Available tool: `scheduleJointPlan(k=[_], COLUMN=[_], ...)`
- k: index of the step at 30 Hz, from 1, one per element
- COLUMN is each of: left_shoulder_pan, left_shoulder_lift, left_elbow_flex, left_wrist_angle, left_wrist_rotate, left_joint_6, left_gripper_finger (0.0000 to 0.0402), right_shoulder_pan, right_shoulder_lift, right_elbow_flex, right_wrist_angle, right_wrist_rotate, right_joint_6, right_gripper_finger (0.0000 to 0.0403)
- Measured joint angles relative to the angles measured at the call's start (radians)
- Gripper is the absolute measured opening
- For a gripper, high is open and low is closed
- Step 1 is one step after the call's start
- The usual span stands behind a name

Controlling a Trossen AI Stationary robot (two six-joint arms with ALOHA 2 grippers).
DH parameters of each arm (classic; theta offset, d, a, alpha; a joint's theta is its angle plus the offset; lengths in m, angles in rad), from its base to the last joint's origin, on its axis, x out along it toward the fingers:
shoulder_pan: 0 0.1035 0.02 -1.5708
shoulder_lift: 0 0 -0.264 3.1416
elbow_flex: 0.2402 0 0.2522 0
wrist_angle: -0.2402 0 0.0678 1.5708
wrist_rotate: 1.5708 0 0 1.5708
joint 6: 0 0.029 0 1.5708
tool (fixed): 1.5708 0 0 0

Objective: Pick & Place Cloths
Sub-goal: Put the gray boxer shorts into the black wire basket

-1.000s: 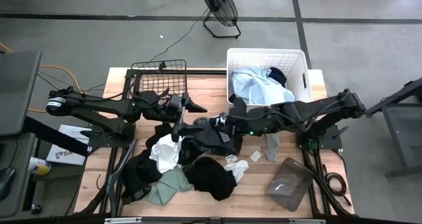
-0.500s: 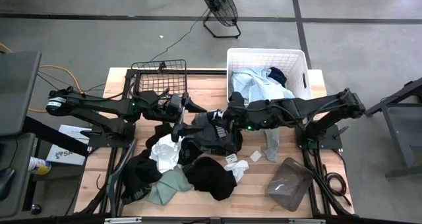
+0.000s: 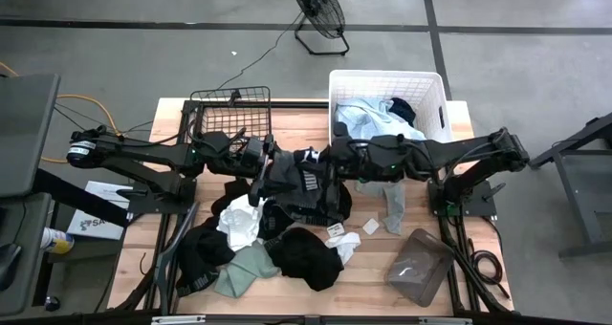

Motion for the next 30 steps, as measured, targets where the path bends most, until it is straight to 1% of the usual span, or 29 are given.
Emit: scheduleJointPlan(k=[4, 10, 17, 20, 23, 30], left_shoulder_pan=[0.000, 0.000, 0.000, 0.000, 0.000, 0.000], left_shoulder_lift=[0.000, 0.007, 0.037, 0.068, 0.091, 0.098], left_elbow_flex=[0.000, 0.001, 0.000, 0.000, 0.000, 0.000], left_wrist_angle=[0.013, 0.141, 0.142, 0.199, 0.247, 0.262], left_wrist_rotate=[-0.010, -0.012, -0.016, -0.016, -0.017, -0.059], left_joint_6=[-0.001, -0.008, -0.008, -0.010, -0.013, -0.013], left_gripper_finger=[0.0351, 0.0351, 0.0351, 0.0351, 0.0351, 0.0347], right_shoulder_pan=[-0.005, -0.016, -0.031, -0.042, -0.056, -0.064], right_shoulder_lift=[0.006, 0.033, 0.036, 0.036, 0.036, 0.036], right_elbow_flex=[0.000, 0.001, 0.000, 0.000, 0.000, 0.000], right_wrist_angle=[0.051, 0.092, 0.151, 0.185, 0.226, 0.229], right_wrist_rotate=[-0.001, 0.002, -0.003, -0.015, -0.053, -0.051], right_joint_6=[-0.022, -0.029, -0.030, -0.030, -0.029, -0.030], right_gripper_finger=[0.0004, 0.0004, 0.0004, 0.0004, 0.0004, 0.0004])
